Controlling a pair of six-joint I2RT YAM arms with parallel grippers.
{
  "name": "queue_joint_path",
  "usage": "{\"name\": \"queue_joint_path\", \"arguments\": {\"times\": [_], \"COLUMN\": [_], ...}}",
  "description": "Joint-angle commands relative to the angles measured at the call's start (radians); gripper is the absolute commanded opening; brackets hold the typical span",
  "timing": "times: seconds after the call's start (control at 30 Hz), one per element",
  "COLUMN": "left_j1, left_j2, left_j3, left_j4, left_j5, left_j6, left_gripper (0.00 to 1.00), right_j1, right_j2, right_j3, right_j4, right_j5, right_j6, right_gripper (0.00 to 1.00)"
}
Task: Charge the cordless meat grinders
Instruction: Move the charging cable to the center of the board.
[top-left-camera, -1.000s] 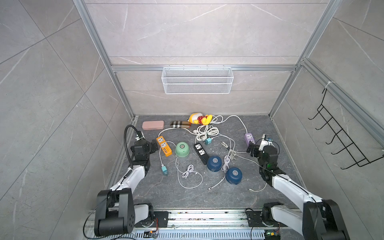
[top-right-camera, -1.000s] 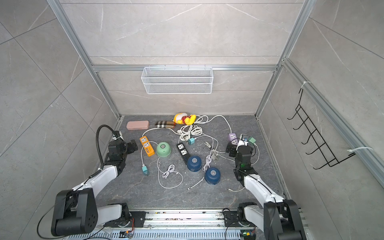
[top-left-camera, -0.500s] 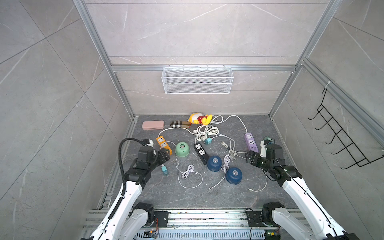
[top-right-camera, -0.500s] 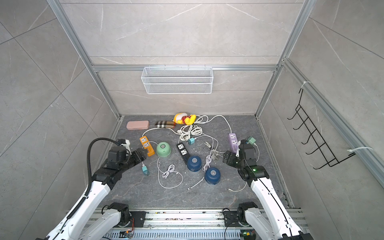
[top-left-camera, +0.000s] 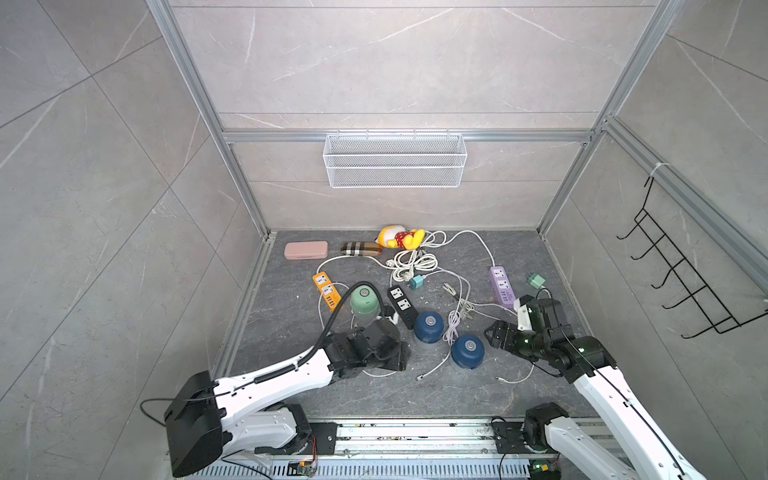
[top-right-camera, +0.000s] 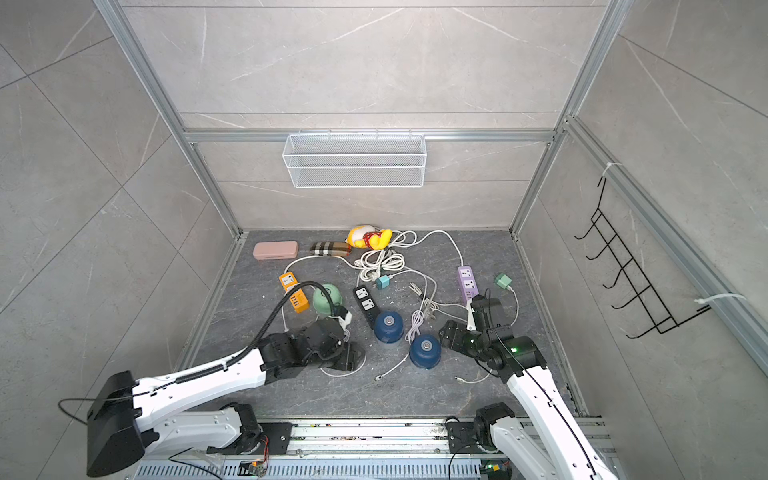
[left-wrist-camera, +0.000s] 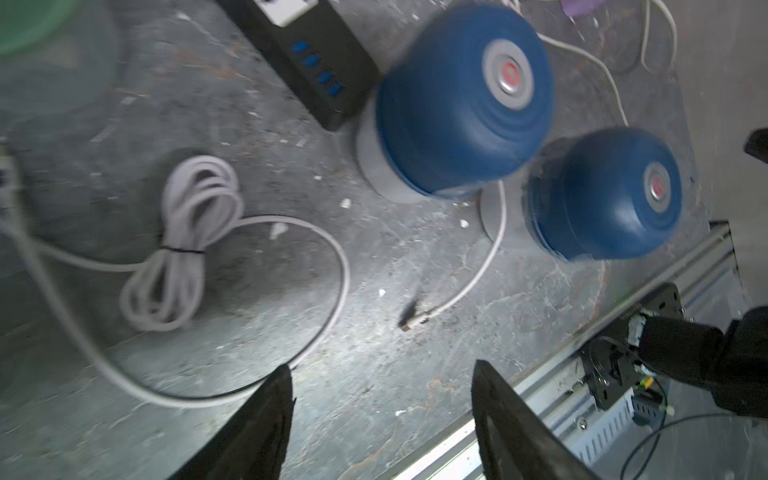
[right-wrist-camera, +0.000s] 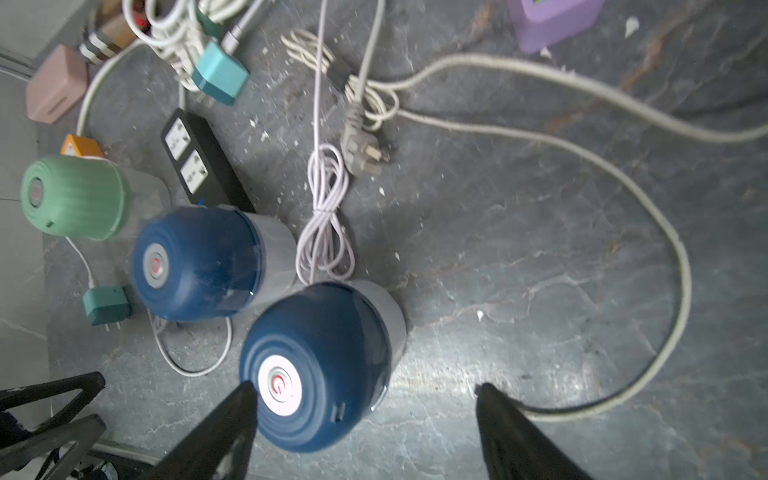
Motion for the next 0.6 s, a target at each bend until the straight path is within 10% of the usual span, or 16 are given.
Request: {"name": "queue_joint_path", "arguments": {"times": [0.0,0.57], "left_j1": [-0.072,-0.159], "left_j2": [0.077,0.349], "left_j3": [0.028,0.056], "left_j4": [0.187,0.392], "left_j5": [0.04,0.081], "left_j6": [0.034,0.09], "left_gripper": [0.68,0.62], "right_j1": [0.008,0.029], "right_j2": [-0.057,-0.036], "right_j3": [-0.036,-0.261], "right_j4": [-0.083,-0.039], "right_j5": [0.01,0.091], "right_j6": [0.068,0.208], "right_gripper": [0.76,0.54]}}
